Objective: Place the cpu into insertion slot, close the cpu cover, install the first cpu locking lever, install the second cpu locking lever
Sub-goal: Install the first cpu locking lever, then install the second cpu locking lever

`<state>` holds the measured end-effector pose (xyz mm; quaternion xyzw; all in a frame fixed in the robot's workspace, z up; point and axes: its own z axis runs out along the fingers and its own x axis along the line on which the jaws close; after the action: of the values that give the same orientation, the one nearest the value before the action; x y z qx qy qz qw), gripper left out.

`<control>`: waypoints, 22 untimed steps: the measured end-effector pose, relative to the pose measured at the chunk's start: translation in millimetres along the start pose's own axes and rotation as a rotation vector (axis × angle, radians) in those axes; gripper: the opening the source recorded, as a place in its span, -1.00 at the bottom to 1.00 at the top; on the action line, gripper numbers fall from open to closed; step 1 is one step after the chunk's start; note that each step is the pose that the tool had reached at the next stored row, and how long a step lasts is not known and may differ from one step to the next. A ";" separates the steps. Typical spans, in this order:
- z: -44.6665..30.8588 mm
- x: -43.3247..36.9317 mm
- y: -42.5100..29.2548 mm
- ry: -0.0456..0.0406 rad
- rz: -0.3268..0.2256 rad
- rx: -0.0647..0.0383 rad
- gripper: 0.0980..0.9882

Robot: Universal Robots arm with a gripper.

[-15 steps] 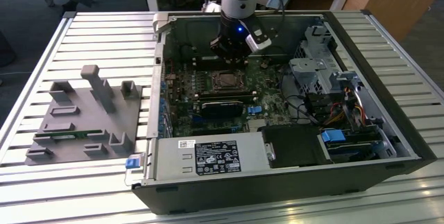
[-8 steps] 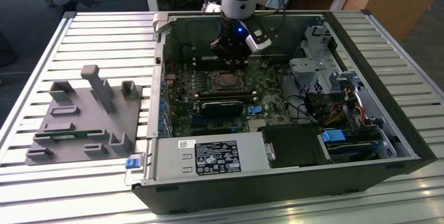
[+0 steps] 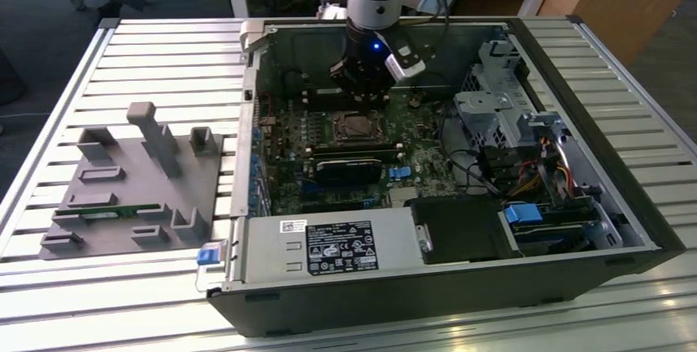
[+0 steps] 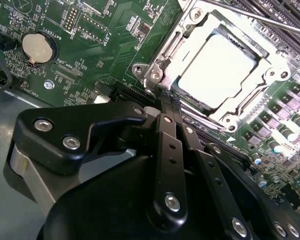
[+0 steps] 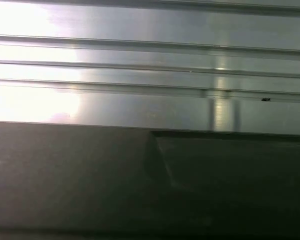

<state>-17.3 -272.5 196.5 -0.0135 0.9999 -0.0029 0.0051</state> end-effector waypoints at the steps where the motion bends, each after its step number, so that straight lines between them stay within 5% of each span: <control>1: -0.4 -0.1 0.2 -0.0003 0.000 -0.001 -0.98; 8: -14.6 -0.3 0.3 -0.0004 0.000 -0.001 -0.98; 22: -14.8 -0.3 -5.6 -0.0003 0.000 -0.001 -0.98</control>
<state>-16.9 -278.0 211.4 -0.0134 0.9999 -0.0026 0.0053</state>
